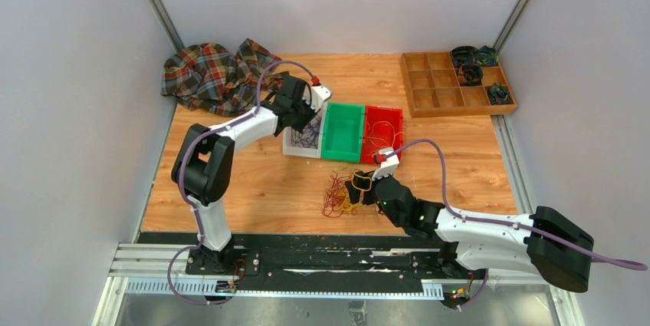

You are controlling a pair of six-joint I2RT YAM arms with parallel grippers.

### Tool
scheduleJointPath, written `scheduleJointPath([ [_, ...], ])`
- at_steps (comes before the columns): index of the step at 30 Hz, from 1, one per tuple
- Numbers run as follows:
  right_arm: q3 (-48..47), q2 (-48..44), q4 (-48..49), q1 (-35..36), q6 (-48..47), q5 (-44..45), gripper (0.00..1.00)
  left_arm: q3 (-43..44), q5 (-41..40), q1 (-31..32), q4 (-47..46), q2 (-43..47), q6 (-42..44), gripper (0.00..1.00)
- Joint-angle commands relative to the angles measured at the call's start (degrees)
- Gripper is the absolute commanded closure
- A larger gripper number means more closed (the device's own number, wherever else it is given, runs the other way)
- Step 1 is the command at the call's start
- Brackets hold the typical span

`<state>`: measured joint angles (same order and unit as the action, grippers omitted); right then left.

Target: Untangle the cables

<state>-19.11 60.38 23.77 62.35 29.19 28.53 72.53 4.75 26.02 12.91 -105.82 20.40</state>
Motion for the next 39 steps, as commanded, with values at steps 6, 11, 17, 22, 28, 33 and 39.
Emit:
scheduleJointPath([
  [6, -0.4, 0.2, 1.5, -1.4, 0.4, 0.5, 0.32, 8.5, -3.1, 1.2, 6.7, 3.8, 2.0, 0.49],
  [11, -0.4, 0.1, 1.2, -1.3, 0.5, 0.5, 0.32, 8.4, -2.1, 1.2, 10.5, 8.8, 2.4, 0.31],
  [17, 0.1, -1.5, 0.7, -1.4, 1.0, 0.9, 0.32, 9.5, 4.0, 1.2, 18.0, 12.2, 1.6, 0.17],
  [22, -0.8, -4.6, -3.4, -1.5, 2.0, 0.6, 0.32, 4.8, 15.8, 1.6, 23.0, 17.5, 1.9, 0.19],
  [28, -3.1, -12.0, -14.0, -1.6, 5.9, -1.5, 0.34, -4.1, 23.2, 5.0, 24.1, 21.4, 3.1, 0.27],
  [33, -3.3, -18.4, -17.6, -2.9, 7.7, -7.5, 0.35, -6.3, 26.4, 10.3, 24.1, 20.6, 3.0, 0.33],
  [39, -7.5, -21.4, -28.4, -4.2, 9.0, -9.5, 0.36, -8.3, 26.9, 14.9, 19.7, 18.6, 2.1, 0.33],
])
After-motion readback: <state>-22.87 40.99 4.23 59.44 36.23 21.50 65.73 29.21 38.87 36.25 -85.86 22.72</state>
